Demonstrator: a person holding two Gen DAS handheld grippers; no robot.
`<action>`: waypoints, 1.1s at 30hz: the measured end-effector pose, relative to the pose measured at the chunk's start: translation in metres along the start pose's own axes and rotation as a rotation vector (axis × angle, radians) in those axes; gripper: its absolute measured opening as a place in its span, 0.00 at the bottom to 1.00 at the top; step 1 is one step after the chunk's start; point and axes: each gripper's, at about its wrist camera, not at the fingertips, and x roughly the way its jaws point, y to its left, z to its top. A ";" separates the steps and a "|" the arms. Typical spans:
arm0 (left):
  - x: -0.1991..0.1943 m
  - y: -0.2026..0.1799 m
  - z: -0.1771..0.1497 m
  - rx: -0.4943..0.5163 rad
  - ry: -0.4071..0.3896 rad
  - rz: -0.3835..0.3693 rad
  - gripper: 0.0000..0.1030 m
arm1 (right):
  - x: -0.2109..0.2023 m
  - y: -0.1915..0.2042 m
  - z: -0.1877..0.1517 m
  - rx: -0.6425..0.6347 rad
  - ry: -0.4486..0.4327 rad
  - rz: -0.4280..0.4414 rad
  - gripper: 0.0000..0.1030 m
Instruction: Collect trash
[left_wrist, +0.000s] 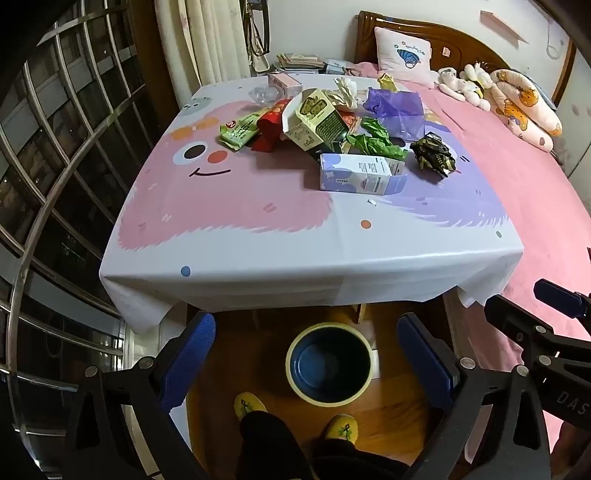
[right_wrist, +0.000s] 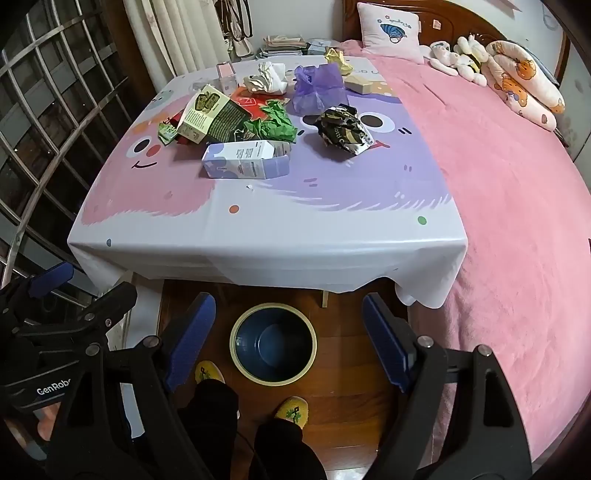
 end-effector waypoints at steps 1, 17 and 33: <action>0.000 0.000 0.000 -0.001 -0.004 0.000 0.97 | 0.000 0.000 0.000 -0.001 0.001 -0.001 0.78; -0.008 0.001 -0.008 -0.013 0.001 -0.008 0.91 | -0.004 0.006 -0.006 -0.027 -0.007 0.009 0.78; -0.009 0.000 -0.007 -0.011 -0.001 -0.024 0.88 | -0.006 0.007 -0.007 -0.026 -0.007 0.014 0.78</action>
